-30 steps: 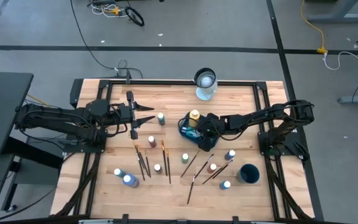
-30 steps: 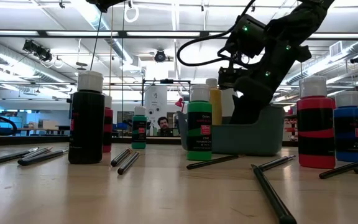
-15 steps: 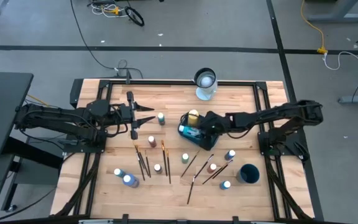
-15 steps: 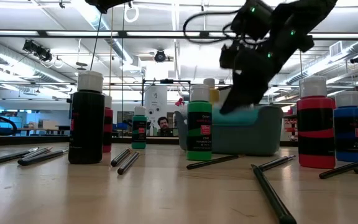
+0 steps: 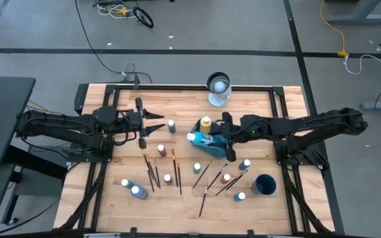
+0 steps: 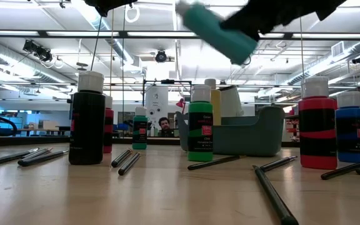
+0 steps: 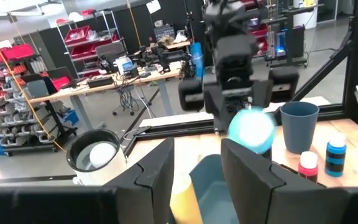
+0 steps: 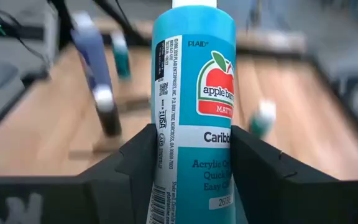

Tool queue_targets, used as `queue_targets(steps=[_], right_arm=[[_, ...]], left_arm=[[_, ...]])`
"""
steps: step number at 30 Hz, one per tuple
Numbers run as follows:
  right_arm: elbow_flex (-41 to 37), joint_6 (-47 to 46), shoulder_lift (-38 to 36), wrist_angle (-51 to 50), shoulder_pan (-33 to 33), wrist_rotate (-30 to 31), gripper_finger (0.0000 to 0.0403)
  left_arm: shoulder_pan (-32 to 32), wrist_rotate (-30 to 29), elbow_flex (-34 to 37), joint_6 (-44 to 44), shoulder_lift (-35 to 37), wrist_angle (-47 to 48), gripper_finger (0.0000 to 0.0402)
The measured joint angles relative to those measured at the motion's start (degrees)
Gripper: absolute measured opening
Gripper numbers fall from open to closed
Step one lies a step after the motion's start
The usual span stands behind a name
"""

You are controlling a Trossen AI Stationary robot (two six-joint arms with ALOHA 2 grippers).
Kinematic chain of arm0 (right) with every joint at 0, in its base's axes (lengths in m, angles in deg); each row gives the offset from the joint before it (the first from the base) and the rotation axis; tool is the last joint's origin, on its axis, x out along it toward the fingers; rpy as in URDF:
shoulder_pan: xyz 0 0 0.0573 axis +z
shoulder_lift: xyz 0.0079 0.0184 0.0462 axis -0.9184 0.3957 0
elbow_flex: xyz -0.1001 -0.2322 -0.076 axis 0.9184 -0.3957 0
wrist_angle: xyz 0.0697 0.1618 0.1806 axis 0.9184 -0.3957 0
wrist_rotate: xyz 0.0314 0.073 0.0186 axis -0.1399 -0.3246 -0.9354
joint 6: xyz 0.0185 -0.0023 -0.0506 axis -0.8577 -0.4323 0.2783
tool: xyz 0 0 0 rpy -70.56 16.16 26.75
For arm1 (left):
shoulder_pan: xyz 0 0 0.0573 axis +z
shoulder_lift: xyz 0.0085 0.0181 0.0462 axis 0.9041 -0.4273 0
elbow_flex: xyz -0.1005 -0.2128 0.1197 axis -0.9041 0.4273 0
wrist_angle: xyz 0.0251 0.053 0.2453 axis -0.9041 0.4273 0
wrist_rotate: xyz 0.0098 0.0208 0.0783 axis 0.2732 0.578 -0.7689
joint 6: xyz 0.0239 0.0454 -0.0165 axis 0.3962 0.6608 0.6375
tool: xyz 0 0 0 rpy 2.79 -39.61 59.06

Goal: Pick & Place Paint Supplies
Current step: Put the large light blue paint bottle into the green bin

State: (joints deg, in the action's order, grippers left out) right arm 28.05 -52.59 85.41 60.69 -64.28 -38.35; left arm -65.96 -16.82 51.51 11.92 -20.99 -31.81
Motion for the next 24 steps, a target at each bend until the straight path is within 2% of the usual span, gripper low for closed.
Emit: queue_targets(steps=[4,9,14,17,24], right_arm=[[-5.0,6.3,0.6,18.1,0.8,-0.2,0.0178],[-9.7,8.9,2.2,38.7,0.4,3.7,0.0178],[-10.4,6.5,5.6,44.9,0.6,3.2,0.0178],[-10.4,6.5,7.0,46.6,0.6,3.2,0.0178],[-10.4,6.1,7.3,49.1,0.5,3.3,0.0178]], left_arm=[[0.0,3.9,0.0,-0.2,0.0,0.4,0.0142],[0.0,15.0,0.0,-0.9,-1.5,-0.9,0.0142],[0.0,20.9,-0.1,-1.5,-7.2,-8.3,0.0142],[0.0,19.3,-0.1,-2.4,-12.5,-13.7,0.0142],[0.0,5.1,0.0,1.8,-23.4,-25.1,0.0142]])
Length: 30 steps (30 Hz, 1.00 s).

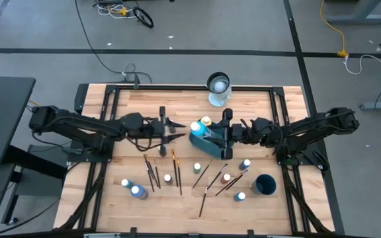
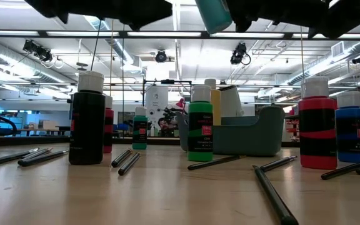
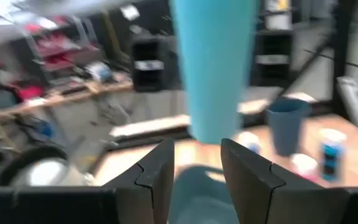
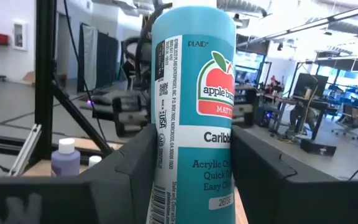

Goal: Pick & Place Paint Supplies
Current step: Put the large light blue paint bottle into the green bin

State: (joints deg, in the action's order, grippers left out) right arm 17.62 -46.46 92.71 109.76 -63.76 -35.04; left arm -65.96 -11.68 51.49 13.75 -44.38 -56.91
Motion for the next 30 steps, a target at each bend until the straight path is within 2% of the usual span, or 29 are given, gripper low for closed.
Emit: queue_targets(steps=[4,7,14,19,24,30], right_arm=[[0.0,0.0,0.0,1.0,-0.1,1.7,0.0178],[0.0,0.4,0.0,1.2,-0.3,2.6,0.0178],[0.1,0.5,-0.2,1.1,-1.2,2.3,0.0178],[0.1,2.1,-0.2,0.6,-1.4,1.9,0.0178],[0.1,3.3,-0.1,0.5,-1.4,2.0,0.0178],[0.1,4.7,-0.1,0.6,-1.4,2.0,0.0181]], left_arm=[[0.4,1.7,-1.1,1.7,-5.7,-6.4,0.0153],[1.1,4.9,-4.3,0.2,-9.9,-6.4,0.0177],[2.7,5.6,-12.2,-3.3,-18.0,-6.1,0.0248],[2.8,8.8,-16.2,-3.0,-21.2,-6.0,0.0276],[2.8,6.9,-16.9,-4.0,-21.7,-5.9,0.0272],[2.8,6.7,-16.9,-3.5,-21.7,-5.6,0.0228]])
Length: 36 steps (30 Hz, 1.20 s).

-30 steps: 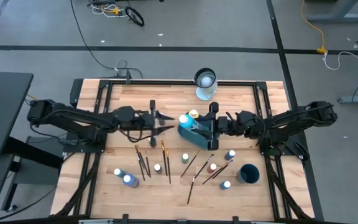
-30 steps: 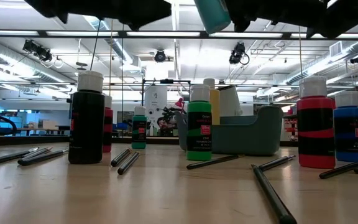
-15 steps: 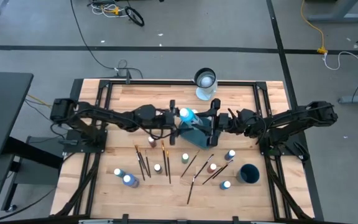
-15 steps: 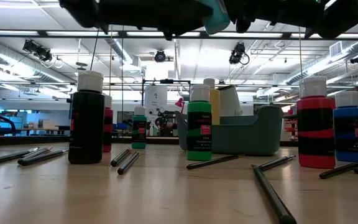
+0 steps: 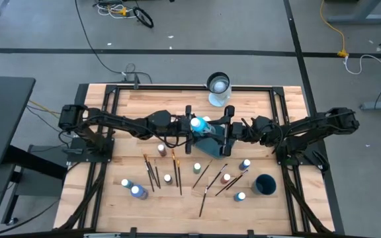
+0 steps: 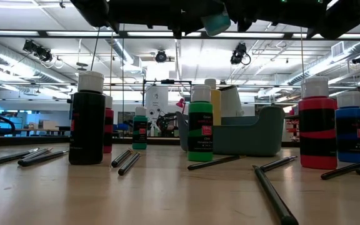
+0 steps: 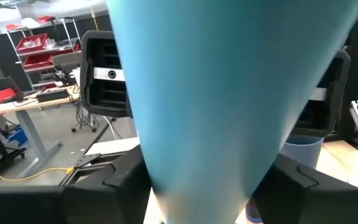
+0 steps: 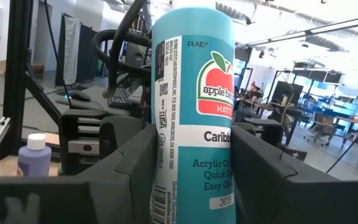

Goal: Pick & Place Paint Supplies
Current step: Put the large light blue paint bottle into the green bin

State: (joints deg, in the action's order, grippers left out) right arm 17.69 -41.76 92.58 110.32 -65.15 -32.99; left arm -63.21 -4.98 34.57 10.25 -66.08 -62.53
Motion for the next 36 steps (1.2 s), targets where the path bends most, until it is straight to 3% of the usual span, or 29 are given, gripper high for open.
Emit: queue_targets(steps=[5,15,19,23,26,30,36], right_arm=[[0.0,0.0,0.0,0.0,0.0,0.4,0.0204],[0.0,3.7,-4.4,0.5,0.0,3.3,0.0259],[4.3,-1.4,-7.7,-14.5,-0.1,3.1,0.026],[14.6,-5.2,-7.9,-38.1,-0.1,3.1,0.026],[21.6,-6.2,-6.6,-49.6,0.0,2.4,0.0261],[26.8,-7.7,-5.7,-55.7,0.0,-0.5,0.0261],[27.2,-8.1,-3.5,-56.1,-0.4,-0.6,0.0261]], left_arm=[[0.0,0.0,0.0,-0.5,0.0,0.4,0.0207],[0.0,0.0,0.0,-2.6,0.0,8.5,0.0221],[0.0,-0.6,0.0,-2.6,0.0,11.0,0.0219],[0.0,-1.1,0.1,-1.6,0.0,12.5,0.0222],[0.0,-1.7,0.1,-1.6,0.0,12.4,0.0223],[0.0,-1.7,0.1,-1.6,0.0,13.0,0.0221],[0.0,-1.7,0.1,-1.3,0.0,13.0,0.0221]])
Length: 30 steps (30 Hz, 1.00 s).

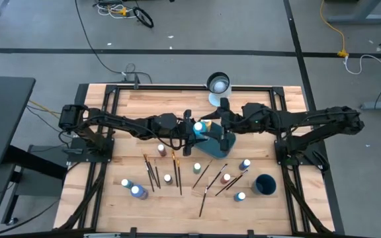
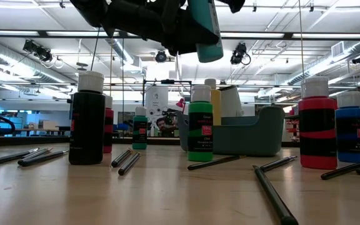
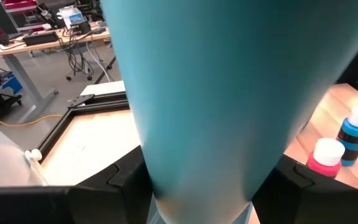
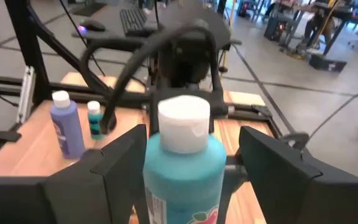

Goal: Pick & Place Paint Supplies
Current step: Put the large light blue paint bottle into the green bin

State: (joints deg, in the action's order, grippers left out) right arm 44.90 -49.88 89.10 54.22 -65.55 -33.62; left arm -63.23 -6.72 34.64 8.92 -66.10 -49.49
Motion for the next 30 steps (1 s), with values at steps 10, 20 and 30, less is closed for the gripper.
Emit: queue_targets(steps=[10,20,30], right_arm=[[0.0,2.8,4.4,6.5,-0.7,-0.8,0.0237],[0.0,1.8,4.4,7.2,-0.7,1.1,0.0155],[0.0,-2.5,4.4,3.4,0.2,1.5,0.0116]], left_arm=[[0.0,-0.1,0.0,-0.2,0.0,0.0,0.0221],[0.0,-1.9,0.0,-0.3,0.0,1.5,0.022],[0.0,-2.7,0.0,-1.7,0.0,4.2,0.0223]])
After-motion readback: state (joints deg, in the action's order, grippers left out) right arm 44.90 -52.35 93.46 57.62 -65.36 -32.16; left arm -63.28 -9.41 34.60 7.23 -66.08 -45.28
